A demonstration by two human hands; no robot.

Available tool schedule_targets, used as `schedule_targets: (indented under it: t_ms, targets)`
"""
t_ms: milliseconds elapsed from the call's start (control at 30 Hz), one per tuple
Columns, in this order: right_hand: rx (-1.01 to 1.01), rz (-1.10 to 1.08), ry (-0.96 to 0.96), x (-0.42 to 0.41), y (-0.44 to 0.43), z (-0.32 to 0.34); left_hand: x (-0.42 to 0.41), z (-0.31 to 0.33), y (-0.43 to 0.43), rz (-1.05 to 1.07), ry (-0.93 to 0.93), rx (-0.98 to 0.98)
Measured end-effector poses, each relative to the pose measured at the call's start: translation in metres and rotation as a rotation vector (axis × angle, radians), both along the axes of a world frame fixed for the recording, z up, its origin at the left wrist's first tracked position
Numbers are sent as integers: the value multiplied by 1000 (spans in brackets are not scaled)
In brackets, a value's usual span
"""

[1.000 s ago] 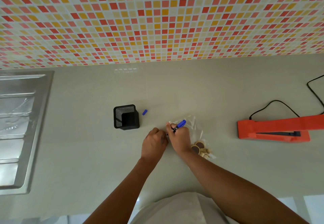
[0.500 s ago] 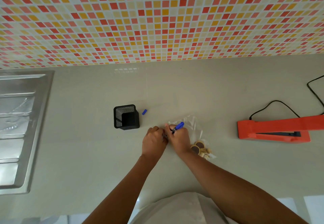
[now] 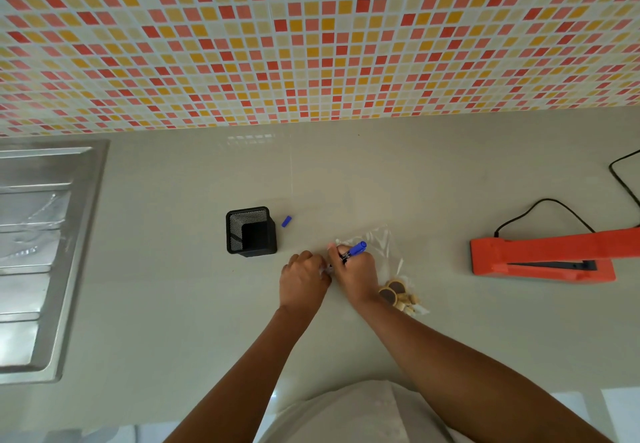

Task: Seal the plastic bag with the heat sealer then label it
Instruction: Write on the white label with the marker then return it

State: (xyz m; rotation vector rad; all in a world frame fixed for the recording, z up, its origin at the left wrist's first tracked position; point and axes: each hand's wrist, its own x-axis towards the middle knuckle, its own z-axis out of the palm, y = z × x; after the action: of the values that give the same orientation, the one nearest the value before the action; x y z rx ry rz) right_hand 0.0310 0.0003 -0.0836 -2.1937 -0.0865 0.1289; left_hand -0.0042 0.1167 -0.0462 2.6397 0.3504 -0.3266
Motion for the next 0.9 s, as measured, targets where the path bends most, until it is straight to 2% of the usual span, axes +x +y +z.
schedule_targets:
  t_ms: [367, 900]
  targets:
    - [-67, 76, -20, 0, -2, -1, 0, 1, -1, -31, 19, 69]
    - [-96, 40, -8, 2, -2, -4, 0, 4, -2, -66, 21, 131]
